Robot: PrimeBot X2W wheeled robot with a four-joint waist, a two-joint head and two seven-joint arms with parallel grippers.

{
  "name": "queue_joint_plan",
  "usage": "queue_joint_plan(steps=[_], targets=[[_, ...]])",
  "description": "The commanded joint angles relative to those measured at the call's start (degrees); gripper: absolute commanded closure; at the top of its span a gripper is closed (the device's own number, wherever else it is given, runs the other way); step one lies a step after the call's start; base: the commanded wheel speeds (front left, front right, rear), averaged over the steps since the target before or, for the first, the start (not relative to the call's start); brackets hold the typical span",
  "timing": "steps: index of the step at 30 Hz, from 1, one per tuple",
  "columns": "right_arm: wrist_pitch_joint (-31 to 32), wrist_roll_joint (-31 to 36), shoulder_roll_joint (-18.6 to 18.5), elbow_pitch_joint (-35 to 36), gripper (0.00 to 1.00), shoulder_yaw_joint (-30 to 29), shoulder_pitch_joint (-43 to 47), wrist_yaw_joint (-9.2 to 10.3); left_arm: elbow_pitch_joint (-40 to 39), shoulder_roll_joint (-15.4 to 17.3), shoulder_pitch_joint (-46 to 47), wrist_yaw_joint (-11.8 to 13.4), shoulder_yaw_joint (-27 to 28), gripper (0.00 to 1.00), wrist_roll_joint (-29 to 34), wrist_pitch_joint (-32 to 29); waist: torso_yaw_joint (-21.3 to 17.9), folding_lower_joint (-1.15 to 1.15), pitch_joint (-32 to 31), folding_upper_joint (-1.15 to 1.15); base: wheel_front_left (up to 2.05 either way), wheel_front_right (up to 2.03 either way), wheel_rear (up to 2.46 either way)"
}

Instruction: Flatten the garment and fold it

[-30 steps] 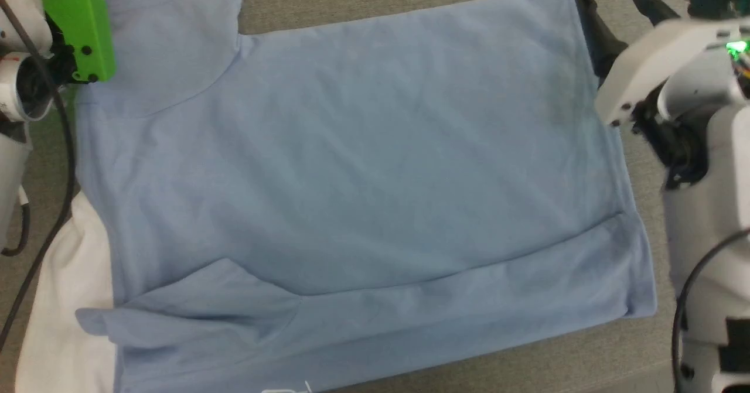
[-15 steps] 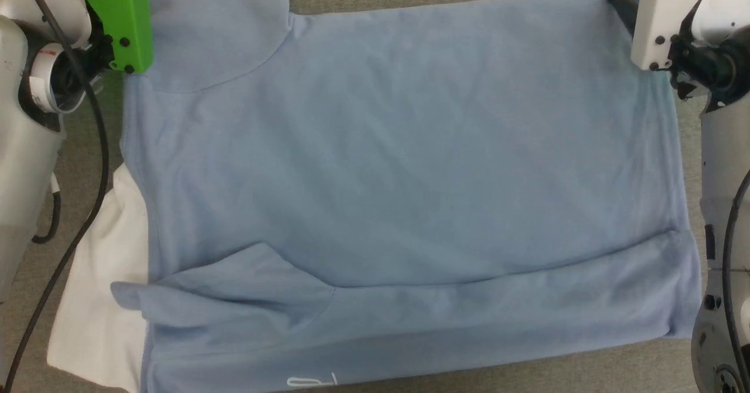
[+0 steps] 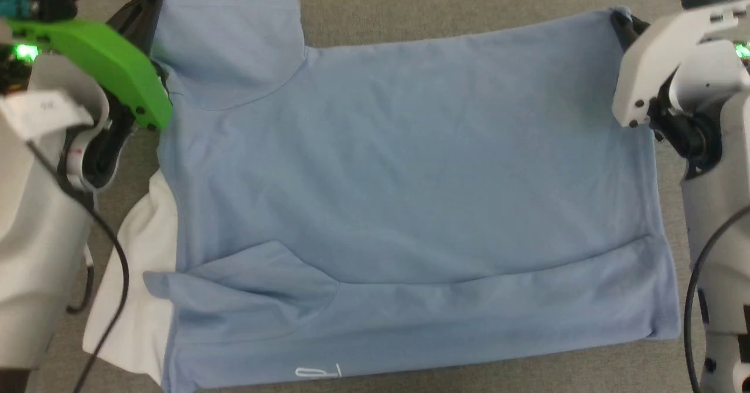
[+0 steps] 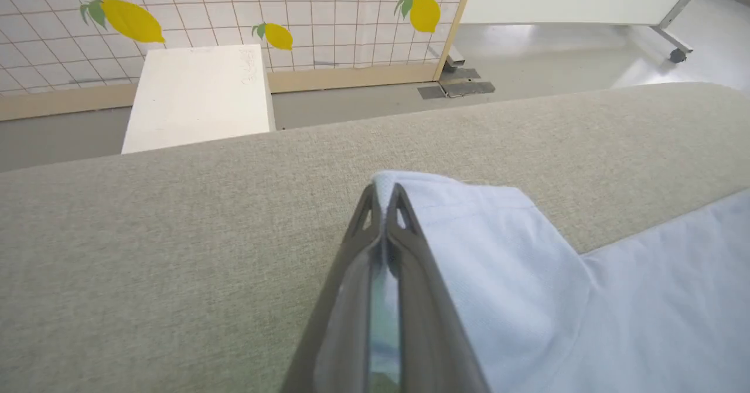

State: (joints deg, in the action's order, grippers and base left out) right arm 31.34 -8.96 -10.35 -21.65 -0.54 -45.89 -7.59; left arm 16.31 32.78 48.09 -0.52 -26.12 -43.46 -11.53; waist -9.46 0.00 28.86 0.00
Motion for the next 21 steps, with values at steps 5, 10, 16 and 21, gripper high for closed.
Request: queue_joint_plan(steps=[5, 10, 16, 21], targets=[[-8.07, -2.78, -1.96, 3.57, 1.0, 1.73, 8.66, 0.1, -6.33, 0.47, -11.47, -0.17, 2.02, 1.0, -1.38, 9.3, 1.41, 0.0, -9.72, 0.0, 0.0, 0.0, 0.0], [-12.29, -3.93, -2.97, 6.37, 1.0, 0.53, 17.08, 0.1, -12.89, 1.6, -23.12, 2.59, 2.9, 1.0, -2.72, 12.36, 2.45, 0.0, -14.56, 0.0, 0.0, 0.0, 0.0], [-11.29, -4.6, -3.41, 8.18, 1.0, -1.77, 25.83, 0.1, -19.37, 2.51, -36.17, 6.35, 3.66, 1.0, -5.73, 12.87, 3.64, 0.0, -17.99, 0.0, 0.0, 0.0, 0.0], [-6.82, -4.46, -4.56, 8.05, 1.0, -2.16, 31.0, 0.1, -21.54, 2.21, -44.51, 7.36, 3.29, 1.0, -9.27, 12.21, 4.47, 0.0, -19.34, 0.0, 0.0, 0.0, 0.0]])
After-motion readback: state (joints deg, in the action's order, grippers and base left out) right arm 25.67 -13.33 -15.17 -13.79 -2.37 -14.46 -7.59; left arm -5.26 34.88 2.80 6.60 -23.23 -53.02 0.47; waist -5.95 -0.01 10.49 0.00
